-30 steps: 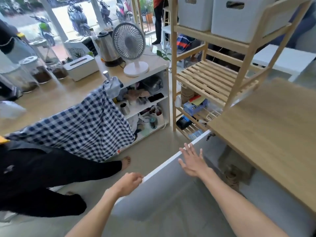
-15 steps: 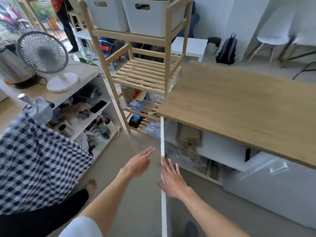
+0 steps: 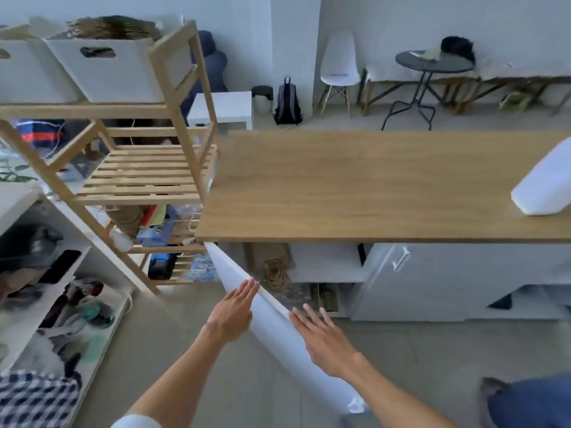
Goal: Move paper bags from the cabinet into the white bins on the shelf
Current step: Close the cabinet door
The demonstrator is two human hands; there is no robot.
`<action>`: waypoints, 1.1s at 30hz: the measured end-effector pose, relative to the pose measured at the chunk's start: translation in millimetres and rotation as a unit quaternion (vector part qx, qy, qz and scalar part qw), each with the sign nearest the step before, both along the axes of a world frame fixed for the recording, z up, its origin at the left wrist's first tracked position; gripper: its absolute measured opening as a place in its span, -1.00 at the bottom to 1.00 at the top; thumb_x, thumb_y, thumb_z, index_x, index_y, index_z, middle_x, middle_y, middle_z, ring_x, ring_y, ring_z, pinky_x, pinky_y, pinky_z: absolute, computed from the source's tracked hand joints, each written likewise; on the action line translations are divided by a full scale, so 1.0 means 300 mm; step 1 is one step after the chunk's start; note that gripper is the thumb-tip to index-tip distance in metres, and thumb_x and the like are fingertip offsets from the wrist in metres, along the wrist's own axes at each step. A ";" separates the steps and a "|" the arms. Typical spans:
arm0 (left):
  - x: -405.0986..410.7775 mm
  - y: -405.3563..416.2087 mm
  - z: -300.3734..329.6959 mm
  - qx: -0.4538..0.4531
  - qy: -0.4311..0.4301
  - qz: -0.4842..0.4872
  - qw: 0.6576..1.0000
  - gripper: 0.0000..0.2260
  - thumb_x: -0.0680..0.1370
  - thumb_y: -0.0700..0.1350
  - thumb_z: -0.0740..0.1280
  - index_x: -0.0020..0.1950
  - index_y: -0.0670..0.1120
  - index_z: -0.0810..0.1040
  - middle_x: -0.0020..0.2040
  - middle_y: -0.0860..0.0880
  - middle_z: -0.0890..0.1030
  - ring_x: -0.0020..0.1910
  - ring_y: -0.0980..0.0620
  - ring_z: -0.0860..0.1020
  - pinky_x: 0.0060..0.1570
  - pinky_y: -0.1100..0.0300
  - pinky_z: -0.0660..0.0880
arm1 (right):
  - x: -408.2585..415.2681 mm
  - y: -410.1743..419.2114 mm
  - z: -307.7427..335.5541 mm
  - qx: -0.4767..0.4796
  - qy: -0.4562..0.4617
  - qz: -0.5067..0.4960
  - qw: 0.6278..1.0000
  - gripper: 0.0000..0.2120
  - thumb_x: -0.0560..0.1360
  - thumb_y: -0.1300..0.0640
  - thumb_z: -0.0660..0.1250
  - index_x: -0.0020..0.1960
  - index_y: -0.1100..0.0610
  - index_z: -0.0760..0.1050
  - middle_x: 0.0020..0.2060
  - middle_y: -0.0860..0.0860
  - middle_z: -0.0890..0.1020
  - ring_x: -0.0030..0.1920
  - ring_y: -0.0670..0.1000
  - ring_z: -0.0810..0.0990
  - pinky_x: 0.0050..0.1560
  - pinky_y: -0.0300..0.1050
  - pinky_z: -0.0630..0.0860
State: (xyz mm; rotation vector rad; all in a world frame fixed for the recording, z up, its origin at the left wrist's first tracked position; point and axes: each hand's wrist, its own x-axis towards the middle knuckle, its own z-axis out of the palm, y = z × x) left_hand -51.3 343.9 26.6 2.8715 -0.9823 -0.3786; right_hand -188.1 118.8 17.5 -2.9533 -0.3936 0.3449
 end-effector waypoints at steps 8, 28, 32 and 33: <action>0.070 -0.166 0.002 0.053 -0.036 0.014 0.998 -0.43 0.66 -0.10 0.05 0.61 -0.19 -0.10 0.62 -0.14 -0.07 0.60 -0.07 -0.08 0.56 0.06 -0.05 | 0.061 -0.137 -0.038 -0.005 -0.028 -0.172 0.985 -0.10 0.12 0.40 0.56 0.44 0.18 0.42 0.19 0.10 0.65 0.16 0.15 0.66 0.02 0.00 0.64; 0.208 -0.360 -0.076 0.028 -0.022 0.096 0.995 -0.26 0.64 -0.02 0.13 0.55 -0.22 -0.33 0.58 -0.14 -0.30 0.45 0.00 -0.41 0.49 0.08 -0.34 | 0.347 -0.385 -0.140 -0.043 -0.027 -0.180 0.982 0.12 0.28 0.15 0.46 0.63 0.20 -0.16 0.61 0.18 0.08 0.61 0.21 0.01 0.50 0.16 -0.16; 0.227 -0.362 -0.072 0.009 -0.033 0.091 0.995 -0.25 0.62 -0.01 0.14 0.55 -0.23 -0.32 0.59 -0.14 -0.27 0.52 -0.02 -0.35 0.43 0.16 -0.52 | 0.390 -0.407 -0.121 -0.024 -0.024 -0.174 0.984 0.00 0.27 0.14 0.48 0.60 0.25 0.10 0.57 0.21 0.23 0.58 0.20 0.11 0.48 0.14 -0.12; 0.223 -0.359 -0.067 0.008 -0.030 0.091 0.995 -0.26 0.62 -0.01 0.14 0.54 -0.22 -0.32 0.59 -0.15 -0.24 0.56 -0.04 -0.28 0.46 0.16 -0.46 | 0.390 -0.414 -0.109 -0.025 -0.023 -0.167 0.985 -0.04 0.29 0.14 0.47 0.59 0.24 0.11 0.56 0.21 0.25 0.57 0.20 0.15 0.49 0.12 -0.12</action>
